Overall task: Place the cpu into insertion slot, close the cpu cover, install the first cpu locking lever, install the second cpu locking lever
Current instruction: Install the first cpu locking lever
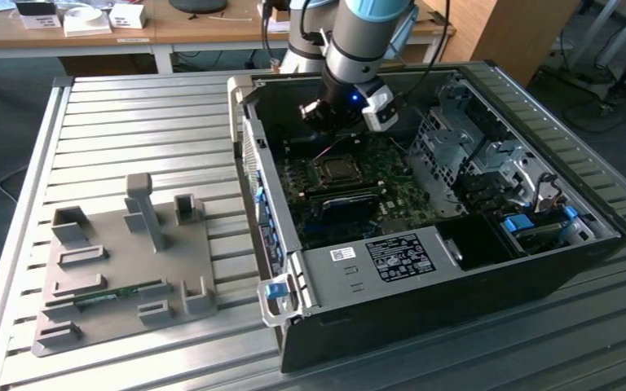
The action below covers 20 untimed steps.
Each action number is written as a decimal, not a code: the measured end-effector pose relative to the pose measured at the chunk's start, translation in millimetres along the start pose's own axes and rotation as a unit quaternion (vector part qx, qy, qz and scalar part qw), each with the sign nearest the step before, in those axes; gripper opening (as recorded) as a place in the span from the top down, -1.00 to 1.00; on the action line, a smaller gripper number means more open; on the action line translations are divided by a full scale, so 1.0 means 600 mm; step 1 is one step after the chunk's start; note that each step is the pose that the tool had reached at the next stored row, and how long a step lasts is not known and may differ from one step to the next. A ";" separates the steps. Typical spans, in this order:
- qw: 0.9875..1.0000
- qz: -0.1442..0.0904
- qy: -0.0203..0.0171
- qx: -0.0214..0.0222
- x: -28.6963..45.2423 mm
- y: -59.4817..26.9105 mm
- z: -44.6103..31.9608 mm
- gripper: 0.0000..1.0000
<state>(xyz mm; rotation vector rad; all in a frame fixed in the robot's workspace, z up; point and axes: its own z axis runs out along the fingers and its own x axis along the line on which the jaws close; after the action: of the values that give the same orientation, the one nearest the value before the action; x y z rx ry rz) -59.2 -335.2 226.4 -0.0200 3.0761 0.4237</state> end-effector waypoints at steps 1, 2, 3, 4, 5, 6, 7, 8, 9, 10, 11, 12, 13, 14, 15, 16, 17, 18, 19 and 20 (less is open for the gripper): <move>1.000 0.000 0.000 0.000 0.000 0.000 0.001 0.79; 1.000 0.000 0.000 0.000 0.000 -0.001 0.004 0.79; 1.000 0.000 0.000 0.000 0.000 -0.001 0.005 0.79; 1.000 0.000 0.000 0.000 -0.001 -0.001 0.006 0.79; 1.000 0.000 0.000 0.000 -0.001 -0.001 0.007 0.79; 1.000 0.000 0.000 0.000 -0.002 -0.001 0.007 0.79; 1.000 0.000 0.000 0.000 -0.003 -0.001 0.008 0.79; 1.000 0.000 0.000 0.000 -0.003 -0.001 0.008 0.79; 1.000 0.000 0.000 0.000 -0.003 0.000 0.008 0.79; 1.000 0.000 0.000 0.000 -0.004 0.000 0.009 0.79; 1.000 0.000 0.000 0.000 -0.004 0.000 0.009 0.79; 1.000 0.000 0.000 0.000 -0.004 0.000 0.009 0.79; 1.000 0.000 0.000 0.000 -0.005 0.000 0.009 0.79; 1.000 0.000 0.000 0.000 -0.005 0.000 0.009 0.79; 1.000 0.000 0.000 0.000 -0.005 0.000 0.010 0.79; 1.000 0.000 0.000 0.000 -0.005 0.000 0.010 0.79; 1.000 0.000 0.000 0.000 -0.005 0.000 0.010 0.79; 1.000 0.000 0.000 0.000 -0.005 0.000 0.010 0.79; 1.000 0.000 0.000 0.000 -0.005 0.000 0.010 0.79; 1.000 0.000 0.000 0.000 -0.005 0.000 0.010 0.79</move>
<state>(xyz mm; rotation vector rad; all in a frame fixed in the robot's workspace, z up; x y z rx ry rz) -55.8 -333.7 221.0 -0.0198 3.0762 0.4235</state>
